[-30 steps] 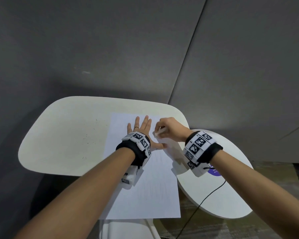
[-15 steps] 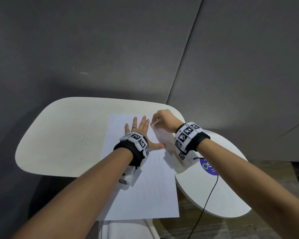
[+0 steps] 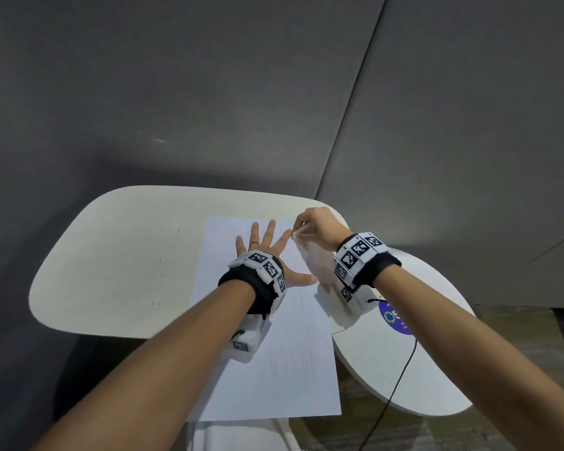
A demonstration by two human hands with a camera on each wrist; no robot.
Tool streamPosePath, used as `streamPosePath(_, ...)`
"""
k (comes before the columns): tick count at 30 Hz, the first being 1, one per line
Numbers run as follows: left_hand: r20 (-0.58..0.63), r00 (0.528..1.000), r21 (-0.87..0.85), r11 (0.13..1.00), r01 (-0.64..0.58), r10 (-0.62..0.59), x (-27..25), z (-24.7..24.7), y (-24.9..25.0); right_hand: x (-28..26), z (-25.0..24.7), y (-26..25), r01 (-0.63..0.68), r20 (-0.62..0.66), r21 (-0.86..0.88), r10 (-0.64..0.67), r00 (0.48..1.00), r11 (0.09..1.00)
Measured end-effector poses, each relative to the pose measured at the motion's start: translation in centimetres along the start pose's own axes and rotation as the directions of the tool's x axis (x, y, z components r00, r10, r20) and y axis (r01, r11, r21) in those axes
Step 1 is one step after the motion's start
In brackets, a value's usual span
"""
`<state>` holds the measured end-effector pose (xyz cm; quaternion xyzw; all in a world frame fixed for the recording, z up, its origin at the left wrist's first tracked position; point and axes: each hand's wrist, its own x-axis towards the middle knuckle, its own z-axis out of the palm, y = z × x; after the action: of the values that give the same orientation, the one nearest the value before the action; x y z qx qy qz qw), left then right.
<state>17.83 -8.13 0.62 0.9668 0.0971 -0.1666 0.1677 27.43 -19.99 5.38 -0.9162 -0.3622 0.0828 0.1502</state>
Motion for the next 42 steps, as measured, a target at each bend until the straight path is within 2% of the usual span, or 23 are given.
streamPosePath(6, 0.01, 1.0, 0.004, 1.0, 0.019, -0.019, 0.6, -0.1, 0.1, -2.7, 0.4, 0.8, 0.069, 0.18, 0.058, -0.079, 0.98, 0.996)
streamPosePath(10, 0.038, 0.999, 0.004, 1.0, 0.028, -0.028, 0.4, -0.4, 0.3, -0.3, 0.1, 0.6, -0.012, 0.011, 0.034, 0.011, 1.0, 0.999)
streamPosePath(12, 0.041, 0.999, 0.003, 1.0, 0.031, -0.031, 0.3, -0.6, 0.3, 0.3, 0.0, 0.4, -0.032, -0.013, 0.02, 0.033, 0.999, 0.999)
streamPosePath(14, 0.042, 0.999, 0.008, 1.0, 0.026, -0.027, 0.3, -0.6, 0.2, -0.5, -0.1, 0.5, -0.007, 0.025, 0.002, 0.007, 1.0, 1.0)
streamPosePath(18, 0.029, 0.999, 0.001, 1.0, 0.016, -0.016, 0.3, -0.3, 0.1, -2.7, -0.5, 0.9, 0.053, 0.193, 0.042, -0.06, 0.979, 0.998)
streamPosePath(24, 0.026, 1.0, 0.0, 1.0, 0.014, -0.014, 0.2, -0.3, 0.1, 0.8, -0.6, 0.5, -0.072, 0.02, 0.061, 0.071, 0.997, 0.996)
streamPosePath(26, 0.028, 1.0, 0.003, 1.0, 0.011, -0.011, 0.3, -0.3, 0.1, 0.3, -0.5, 0.5, -0.061, -0.006, 0.021, 0.061, 0.998, 0.998)
streamPosePath(30, 0.017, 1.0, 0.0, 1.0, 0.01, -0.01, 0.2, -0.1, 0.0, -2.0, -0.5, 1.1, 0.0, 0.142, 0.019, -0.002, 0.99, 1.0)
streamPosePath(35, 0.026, 1.0, -0.003, 1.0, 0.009, -0.009, 0.3, -0.1, 0.1, 0.3, -0.3, 1.3, -0.097, 0.009, 0.109, 0.097, 0.995, 0.989)
streamPosePath(42, 0.019, 1.0, 0.007, 1.0, 0.013, -0.013, 0.5, 0.1, 0.0, -1.0, -0.3, 1.5, -0.049, 0.079, 0.077, 0.043, 0.996, 0.996)
